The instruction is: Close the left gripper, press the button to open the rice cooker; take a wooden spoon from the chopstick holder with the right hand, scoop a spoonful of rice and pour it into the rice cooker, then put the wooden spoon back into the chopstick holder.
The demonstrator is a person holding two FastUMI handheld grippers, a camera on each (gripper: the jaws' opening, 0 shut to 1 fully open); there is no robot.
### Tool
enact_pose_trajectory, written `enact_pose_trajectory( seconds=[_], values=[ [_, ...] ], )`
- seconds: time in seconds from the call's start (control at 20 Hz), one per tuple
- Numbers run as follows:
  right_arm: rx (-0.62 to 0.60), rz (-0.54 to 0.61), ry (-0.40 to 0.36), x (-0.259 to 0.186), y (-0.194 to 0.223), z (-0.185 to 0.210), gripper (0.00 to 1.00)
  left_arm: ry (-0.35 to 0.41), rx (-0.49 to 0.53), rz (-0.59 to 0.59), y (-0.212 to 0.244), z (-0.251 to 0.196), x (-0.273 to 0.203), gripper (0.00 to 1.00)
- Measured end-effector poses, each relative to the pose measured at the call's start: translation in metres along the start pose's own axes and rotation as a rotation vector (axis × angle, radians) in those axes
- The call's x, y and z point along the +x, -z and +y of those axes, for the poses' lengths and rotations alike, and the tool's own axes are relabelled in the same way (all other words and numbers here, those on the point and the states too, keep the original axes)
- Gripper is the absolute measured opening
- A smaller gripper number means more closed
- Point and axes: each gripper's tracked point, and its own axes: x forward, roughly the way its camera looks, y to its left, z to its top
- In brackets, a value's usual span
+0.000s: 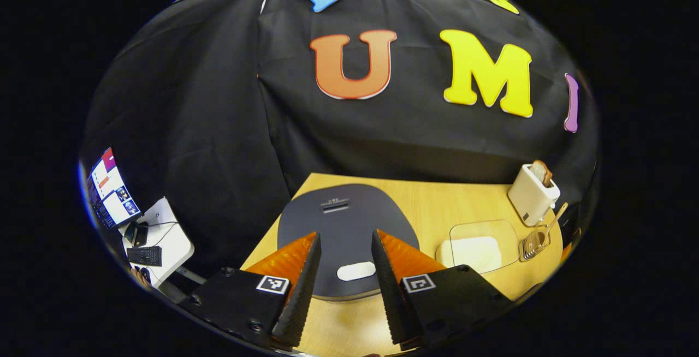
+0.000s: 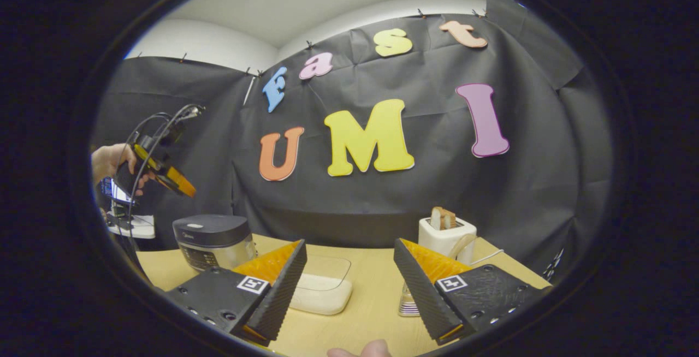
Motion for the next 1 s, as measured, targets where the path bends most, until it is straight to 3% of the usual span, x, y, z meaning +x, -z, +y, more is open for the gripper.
enact_pose_trajectory(
  seconds=[0.1, 0.15, 0.3, 0.45, 0.8, 1.0],
  values=[
    [-0.02, -0.004, 0.007, -0.003, -0.002, -0.001, 0.99, 0.02, -0.015, 0.084, 0.016, -0.004, 0.013, 0.47],
    [-0.026, -0.008, 0.011, -0.005, -0.003, -0.003, 0.95, 0.015, -0.017, 0.121, 0.023, -0.002, 0.019, 0.35],
    [-0.026, -0.006, 0.025, -0.004, 0.0, -0.01, 0.95, 0.015, -0.019, 0.225, 0.046, -0.005, 0.03, 0.14],
    [-0.007, 0.003, 0.025, -0.001, 0.003, -0.013, 0.92, 0.0, 0.004, 0.228, 0.047, -0.005, 0.036, 0.05],
    [0.019, 0.002, 0.036, 0.004, 0.007, -0.023, 0.95, 0.006, 0.001, 0.207, 0.055, -0.011, 0.039, 0.03],
    [0.06, 0.0, 0.053, 0.007, 0.013, -0.033, 0.99, -0.04, 0.026, 0.219, 0.056, -0.01, 0.037, 0.03]
  ],
)
